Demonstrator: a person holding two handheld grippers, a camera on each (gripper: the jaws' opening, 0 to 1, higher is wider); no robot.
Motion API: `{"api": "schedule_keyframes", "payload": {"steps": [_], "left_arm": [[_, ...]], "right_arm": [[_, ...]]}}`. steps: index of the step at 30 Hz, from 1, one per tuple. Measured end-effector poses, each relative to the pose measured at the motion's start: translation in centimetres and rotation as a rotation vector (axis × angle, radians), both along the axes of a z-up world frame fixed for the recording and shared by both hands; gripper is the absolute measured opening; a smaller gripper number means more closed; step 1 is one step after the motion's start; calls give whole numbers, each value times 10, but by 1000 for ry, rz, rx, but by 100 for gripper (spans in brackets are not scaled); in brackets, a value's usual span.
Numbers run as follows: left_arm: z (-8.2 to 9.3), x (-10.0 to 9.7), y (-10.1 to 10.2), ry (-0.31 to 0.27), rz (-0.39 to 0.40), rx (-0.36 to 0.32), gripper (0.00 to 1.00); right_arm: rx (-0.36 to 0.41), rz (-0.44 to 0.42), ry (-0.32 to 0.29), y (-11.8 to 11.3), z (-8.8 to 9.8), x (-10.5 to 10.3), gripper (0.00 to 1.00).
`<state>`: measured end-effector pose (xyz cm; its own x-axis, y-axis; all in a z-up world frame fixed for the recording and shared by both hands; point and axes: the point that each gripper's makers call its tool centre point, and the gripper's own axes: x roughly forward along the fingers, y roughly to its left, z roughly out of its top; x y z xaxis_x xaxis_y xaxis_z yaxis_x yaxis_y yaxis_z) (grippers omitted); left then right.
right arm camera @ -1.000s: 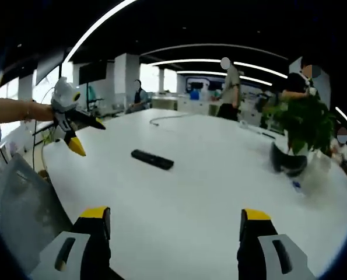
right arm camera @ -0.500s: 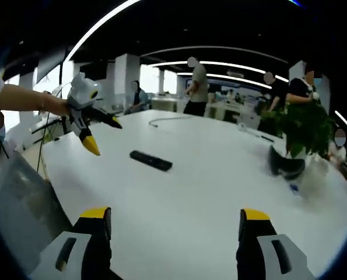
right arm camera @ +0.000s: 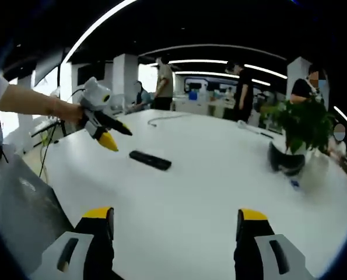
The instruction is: Press the specified remote control buttons in sequence, fully releasing each button before pressing the next.
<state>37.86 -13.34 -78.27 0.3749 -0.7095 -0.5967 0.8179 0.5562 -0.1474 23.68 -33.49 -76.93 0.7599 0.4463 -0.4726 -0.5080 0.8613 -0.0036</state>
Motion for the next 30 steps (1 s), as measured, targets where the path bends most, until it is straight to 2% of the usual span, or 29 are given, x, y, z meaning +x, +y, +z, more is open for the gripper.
{"api": "schedule_keyframes", "payload": {"steps": [2,5,8,14,18,26,30], "left_arm": [[-2,8,1,-25,-14,36,90],[-9,14,2,-30,-47,87,88],[-15,17,0,-16,-79,107,86],[-42,27,5,3,-149,239,80],[-49,32,3,30,-150,247,78],[-59,39,5,28,-202,307,75],[-68,40,8,25,-230,358,73]], "right_arm": [[1,0,2,1,0,-1,85],[-7,2,2,2,-1,-1,84],[-6,-3,5,0,-1,-1,82],[10,-24,13,-4,-3,1,80],[5,-33,20,-7,-5,2,78],[3,-37,32,-9,-8,2,77],[0,-40,33,-11,-9,2,74]]}}
